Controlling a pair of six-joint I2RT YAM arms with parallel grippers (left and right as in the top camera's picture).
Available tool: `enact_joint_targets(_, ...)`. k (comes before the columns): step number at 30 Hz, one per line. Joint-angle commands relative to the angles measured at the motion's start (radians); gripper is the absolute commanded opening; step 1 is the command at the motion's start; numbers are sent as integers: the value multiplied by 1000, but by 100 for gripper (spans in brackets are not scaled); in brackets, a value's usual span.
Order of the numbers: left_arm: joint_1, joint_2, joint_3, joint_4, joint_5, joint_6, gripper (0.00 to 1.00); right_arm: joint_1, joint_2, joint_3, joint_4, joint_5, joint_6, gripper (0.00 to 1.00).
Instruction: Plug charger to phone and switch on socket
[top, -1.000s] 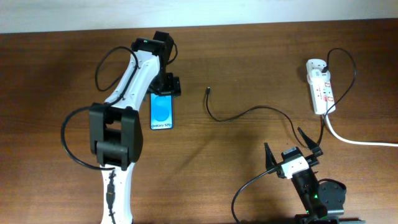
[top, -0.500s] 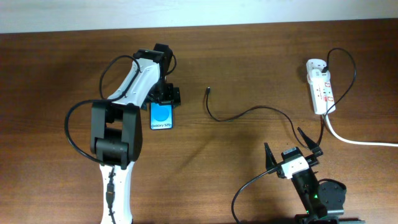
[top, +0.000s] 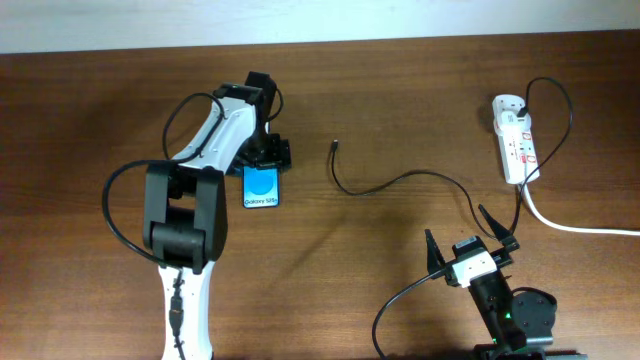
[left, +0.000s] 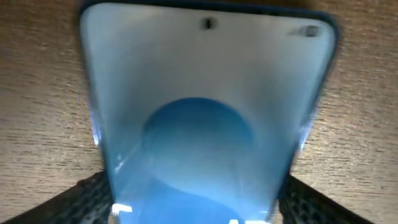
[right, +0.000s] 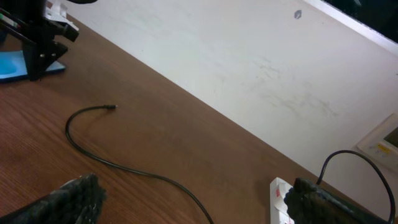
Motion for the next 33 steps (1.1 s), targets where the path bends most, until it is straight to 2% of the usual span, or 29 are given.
enact_joint_targets(1, 7, 26, -37, 8, -8, 8, 73, 6, -6, -5, -5, 8, 15, 98)
enact_joint_targets(7, 50, 26, 0, -46, -5, 8, 72, 6, -6, -5, -5, 8, 15, 98)
enact_joint_targets(15, 72, 24, 341, -245, 42, 8, 72, 6, -6, -5, -5, 8, 15, 98)
enact_joint_targets(16, 72, 24, 381, -258, 85, 8, 68, 6, -6, -5, -5, 8, 15, 98)
enact_joint_targets(17, 72, 24, 409, -266, 130, 7, 57, 6, -6, -5, -5, 8, 15, 98)
enact_joint_targets(19, 72, 24, 428, -266, 207, -35, 19, 6, -6, -5, -5, 8, 15, 98)
enact_joint_targets(21, 72, 24, 428, -261, 275, -124, 0, 6, -6, -5, -5, 8, 15, 98)
enact_joint_targets(24, 72, 24, 428, -244, 373, -220, 0, 6, -6, -5, -5, 8, 15, 98)
enact_joint_targets(27, 72, 24, 428, -244, 517, -385, 0, 6, -6, -5, -5, 8, 15, 98)
enact_joint_targets(31, 72, 24, 428, -244, 639, -398, 0, 6, -6, -5, -5, 8, 15, 98)
enact_joint_targets(32, 72, 24, 428, -245, 652, -430, 0, 6, -6, -5, -5, 8, 15, 98)
enact_joint_targets(33, 72, 24, 428, -261, 652, -512, 0, 6, -6, -5, -5, 8, 15, 98)
